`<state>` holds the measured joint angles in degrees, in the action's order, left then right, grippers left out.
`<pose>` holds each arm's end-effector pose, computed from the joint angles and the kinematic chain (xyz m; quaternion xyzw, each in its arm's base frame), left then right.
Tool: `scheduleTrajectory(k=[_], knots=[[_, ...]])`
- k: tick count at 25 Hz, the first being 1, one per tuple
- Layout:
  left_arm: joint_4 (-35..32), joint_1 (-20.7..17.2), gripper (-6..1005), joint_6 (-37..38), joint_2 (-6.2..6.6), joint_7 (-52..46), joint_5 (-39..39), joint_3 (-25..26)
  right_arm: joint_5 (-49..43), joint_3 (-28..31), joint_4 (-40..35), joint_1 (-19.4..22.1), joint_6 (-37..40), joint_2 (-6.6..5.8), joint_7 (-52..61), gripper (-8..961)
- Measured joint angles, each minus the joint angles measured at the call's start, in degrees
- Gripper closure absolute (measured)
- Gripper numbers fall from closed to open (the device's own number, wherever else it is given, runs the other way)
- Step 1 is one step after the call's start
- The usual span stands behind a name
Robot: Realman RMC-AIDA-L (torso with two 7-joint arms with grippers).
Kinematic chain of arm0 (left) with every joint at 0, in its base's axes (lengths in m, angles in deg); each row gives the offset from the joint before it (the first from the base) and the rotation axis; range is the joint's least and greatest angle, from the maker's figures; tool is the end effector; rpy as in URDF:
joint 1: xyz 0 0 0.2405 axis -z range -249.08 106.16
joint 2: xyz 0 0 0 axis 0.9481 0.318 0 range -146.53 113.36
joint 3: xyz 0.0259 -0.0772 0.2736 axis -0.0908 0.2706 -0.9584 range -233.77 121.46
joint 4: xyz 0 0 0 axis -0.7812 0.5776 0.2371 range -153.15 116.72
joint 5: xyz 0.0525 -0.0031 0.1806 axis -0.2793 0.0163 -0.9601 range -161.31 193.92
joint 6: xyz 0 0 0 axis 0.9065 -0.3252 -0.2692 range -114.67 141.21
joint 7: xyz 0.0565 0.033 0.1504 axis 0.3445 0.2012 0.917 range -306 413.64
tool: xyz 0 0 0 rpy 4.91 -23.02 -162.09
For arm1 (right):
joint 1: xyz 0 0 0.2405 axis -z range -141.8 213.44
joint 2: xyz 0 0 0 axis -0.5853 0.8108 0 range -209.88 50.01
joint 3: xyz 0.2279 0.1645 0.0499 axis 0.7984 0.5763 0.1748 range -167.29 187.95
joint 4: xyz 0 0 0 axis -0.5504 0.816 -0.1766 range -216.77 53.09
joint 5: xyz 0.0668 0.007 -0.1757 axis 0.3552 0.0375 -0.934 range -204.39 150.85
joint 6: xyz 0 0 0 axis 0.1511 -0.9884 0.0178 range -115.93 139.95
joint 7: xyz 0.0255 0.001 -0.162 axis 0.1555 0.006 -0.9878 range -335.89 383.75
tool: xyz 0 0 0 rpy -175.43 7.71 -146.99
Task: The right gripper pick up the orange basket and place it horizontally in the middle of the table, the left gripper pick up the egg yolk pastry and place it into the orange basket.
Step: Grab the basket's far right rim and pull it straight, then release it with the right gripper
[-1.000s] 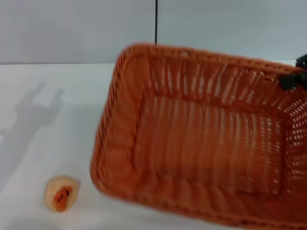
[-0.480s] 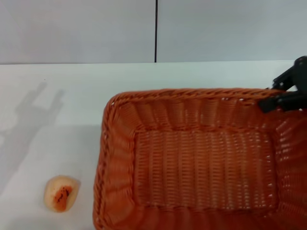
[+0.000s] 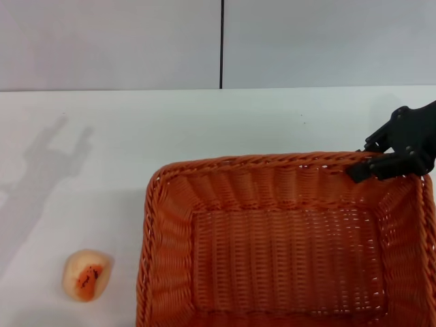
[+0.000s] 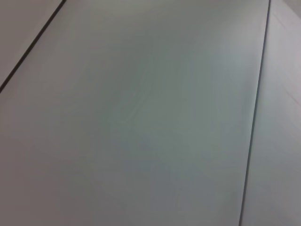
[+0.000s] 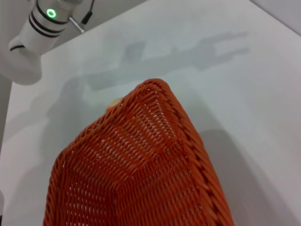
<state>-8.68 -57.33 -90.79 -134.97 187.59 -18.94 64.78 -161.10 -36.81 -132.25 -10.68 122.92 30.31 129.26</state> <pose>-0.3063 0.2608 0.0452 -0.6475 -0.1903 -0.5856 0.4490 0.2061 0.3591 0.0294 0.9792 -0.1980 0.0025 0.0451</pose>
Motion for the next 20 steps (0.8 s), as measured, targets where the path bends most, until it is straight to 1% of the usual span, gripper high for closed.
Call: scheduleTrajectory(k=[4,5,9,12,15,18,19,20], knots=[[0.02,0.11,392,0.08,0.0,0.0,0.01,0.0,-0.3,-0.39,0.25,-0.11,-0.09,-0.29,-0.06,753],[0.04,0.12,391,0.18,0.0,0.0,0.01,0.0,-0.36,-0.52,0.73,-0.37,-0.11,-0.58,-0.06,747],[0.05,0.2,391,0.27,0.0,0.0,0.08,0.0,-0.71,-0.52,1.1,-0.62,-0.41,-0.75,0.0,724],[0.05,0.2,391,0.37,0.0,0.0,0.1,0.0,-0.98,-0.01,0.77,-0.63,-1.54,-0.8,0.24,706],[0.05,0.2,391,0.44,0.0,0.0,0.1,0.0,-0.98,1.06,0.58,-0.24,-3.26,-1.3,0.35,689],[0.05,0.19,391,0.44,0.0,0.0,0.07,0.0,-0.98,2.31,0.34,0.18,-4.61,-1.49,0.42,671],[0.05,0.19,391,0.44,0.01,0.0,0.06,0.0,-0.98,2.31,0.34,0.18,-4.61,-1.49,0.42,629],[0.05,0.19,391,0.44,0.02,0.0,0.05,0.0,-0.69,4.53,-0.1,0.67,-5.55,-1.43,0.24,587]])
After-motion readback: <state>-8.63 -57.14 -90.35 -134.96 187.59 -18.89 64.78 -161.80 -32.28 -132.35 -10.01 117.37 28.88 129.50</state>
